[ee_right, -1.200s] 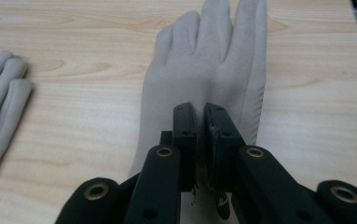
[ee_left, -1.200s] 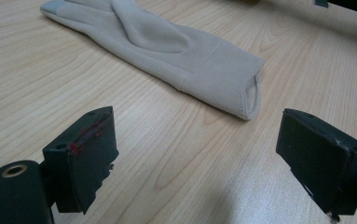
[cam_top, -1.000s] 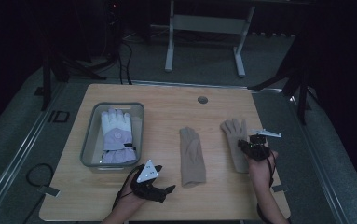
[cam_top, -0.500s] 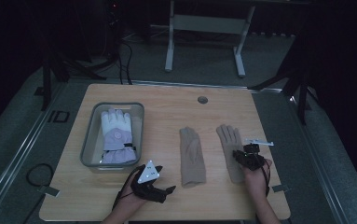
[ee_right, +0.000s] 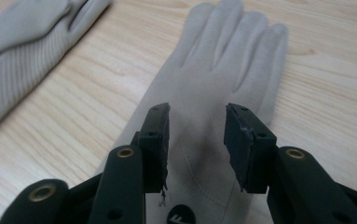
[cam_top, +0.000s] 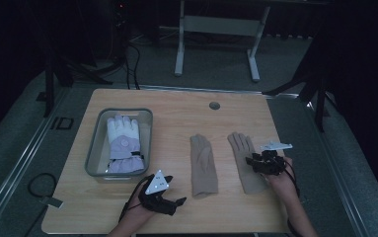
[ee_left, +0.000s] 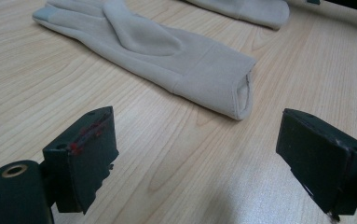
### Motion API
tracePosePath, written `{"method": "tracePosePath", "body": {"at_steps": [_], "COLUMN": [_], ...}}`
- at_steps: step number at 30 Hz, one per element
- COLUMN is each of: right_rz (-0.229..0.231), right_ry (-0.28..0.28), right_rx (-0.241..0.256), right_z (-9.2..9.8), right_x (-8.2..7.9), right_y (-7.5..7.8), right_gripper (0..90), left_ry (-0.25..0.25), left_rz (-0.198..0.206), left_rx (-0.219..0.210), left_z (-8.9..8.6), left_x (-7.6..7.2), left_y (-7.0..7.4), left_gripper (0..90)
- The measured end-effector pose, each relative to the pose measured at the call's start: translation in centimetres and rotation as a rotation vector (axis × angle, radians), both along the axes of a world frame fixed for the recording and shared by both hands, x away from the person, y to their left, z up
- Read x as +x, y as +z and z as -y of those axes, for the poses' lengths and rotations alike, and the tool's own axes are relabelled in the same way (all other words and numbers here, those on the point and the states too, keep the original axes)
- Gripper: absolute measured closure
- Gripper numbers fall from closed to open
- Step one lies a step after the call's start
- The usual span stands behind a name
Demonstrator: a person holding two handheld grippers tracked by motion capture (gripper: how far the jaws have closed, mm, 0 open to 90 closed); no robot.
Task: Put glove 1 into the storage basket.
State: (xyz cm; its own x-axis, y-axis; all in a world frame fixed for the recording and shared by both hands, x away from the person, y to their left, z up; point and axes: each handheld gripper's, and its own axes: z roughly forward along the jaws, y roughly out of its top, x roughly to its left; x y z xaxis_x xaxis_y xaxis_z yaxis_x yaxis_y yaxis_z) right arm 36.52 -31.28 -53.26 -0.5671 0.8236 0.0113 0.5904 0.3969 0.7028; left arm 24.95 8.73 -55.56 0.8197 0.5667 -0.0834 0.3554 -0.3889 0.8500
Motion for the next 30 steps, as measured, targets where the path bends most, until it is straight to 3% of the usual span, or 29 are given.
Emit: {"method": "tracePosePath", "body": {"at_steps": [4, 9, 13, 16, 19, 23, 30], "right_rz": [0.01, -0.04, -0.063, -0.046, -0.03, -0.028, -0.018], "right_ry": [0.045, 0.11, 0.102, 0.056, -0.03, -0.15, -0.217], "right_rx": [-0.022, -0.008, 0.05, 0.035, 0.026, 0.059, 0.079], "right_z": [0.5, 1.2, 1.5, 0.9, 0.0, -1.1, -3.1], "right_x": [0.5, 0.8, 0.6, 0.2, -0.4, -1.0, -1.5], "right_y": [-0.4, -1.2, -1.4, -1.4, -1.4, -1.4, -0.2], "right_gripper": [58.9, 60.9, 77.7, 83.2, 85.2, 86.3, 86.9], "left_ry": [-0.007, -0.007, -0.008, -0.009, -0.013, -0.012, -0.006], "left_rz": [-0.003, 0.004, 0.005, 0.001, 0.002, 0.001, 0.004], "left_rx": [-0.009, -0.024, -0.018, -0.015, -0.014, -0.012, -0.015], "left_z": [-0.1, -0.2, -0.2, -0.1, 0.0, -0.1, -0.2], "left_x": [0.0, 0.0, 0.0, 0.0, 0.0, 0.0, 0.0], "left_y": [0.0, 0.0, 0.0, -0.1, -0.1, 0.0, 0.1], "left_gripper": [12.3, 12.3, 12.3, 12.3, 12.3, 12.3, 12.3]}}
